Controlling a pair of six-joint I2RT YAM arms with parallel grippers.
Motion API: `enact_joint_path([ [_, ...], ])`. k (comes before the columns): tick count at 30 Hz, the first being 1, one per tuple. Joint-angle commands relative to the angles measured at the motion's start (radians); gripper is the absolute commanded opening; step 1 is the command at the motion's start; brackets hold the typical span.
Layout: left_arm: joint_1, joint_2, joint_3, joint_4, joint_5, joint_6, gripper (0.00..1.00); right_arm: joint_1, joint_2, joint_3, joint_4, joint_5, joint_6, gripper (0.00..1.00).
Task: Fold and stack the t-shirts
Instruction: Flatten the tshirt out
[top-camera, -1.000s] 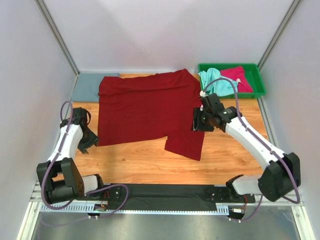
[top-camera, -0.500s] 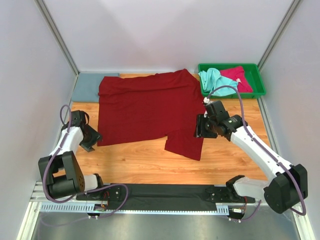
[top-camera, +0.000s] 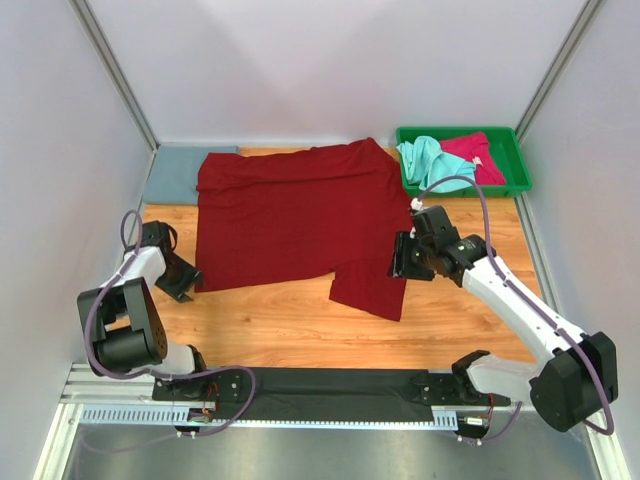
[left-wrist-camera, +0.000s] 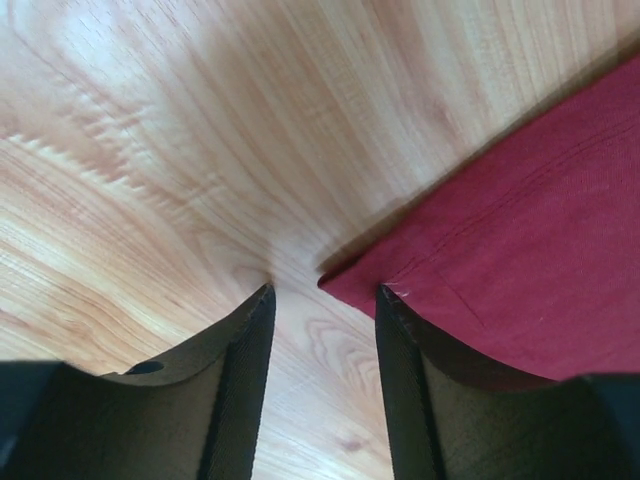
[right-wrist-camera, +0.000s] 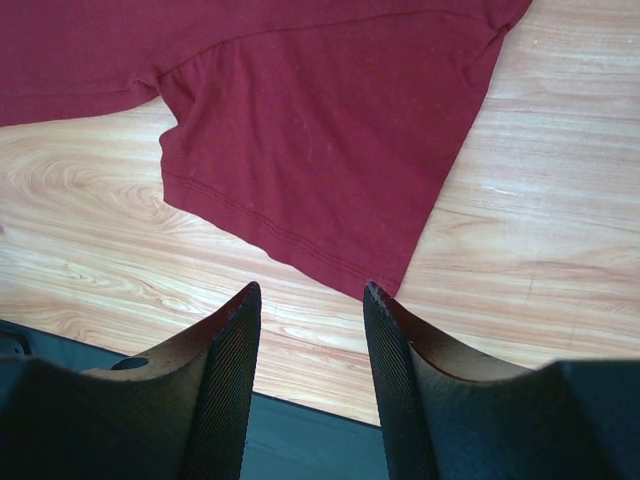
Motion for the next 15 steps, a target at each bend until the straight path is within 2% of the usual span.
enact_joint_path([
  [1,0.019,0.041,0.033,0.010,-0.029,-0.003,0.51,0.000,-0.007,-0.009,0.033,0.015,0.037,0.47],
  [7,0.024,0.087,0.044,0.073,-0.010,0.012,0.38,0.000,-0.046,-0.094,-0.001,0.018,0.121,0.47],
  [9,0.025,0.121,0.055,0.098,0.029,0.021,0.28,0.000,-0.061,-0.170,0.005,0.009,0.176,0.49],
  [13,0.025,0.143,0.079,0.089,0.037,0.031,0.01,0.000,-0.014,-0.216,0.002,-0.013,0.239,0.51],
  [15,0.024,0.137,0.087,0.079,0.033,0.044,0.00,0.000,0.035,-0.250,0.037,-0.045,0.291,0.53],
])
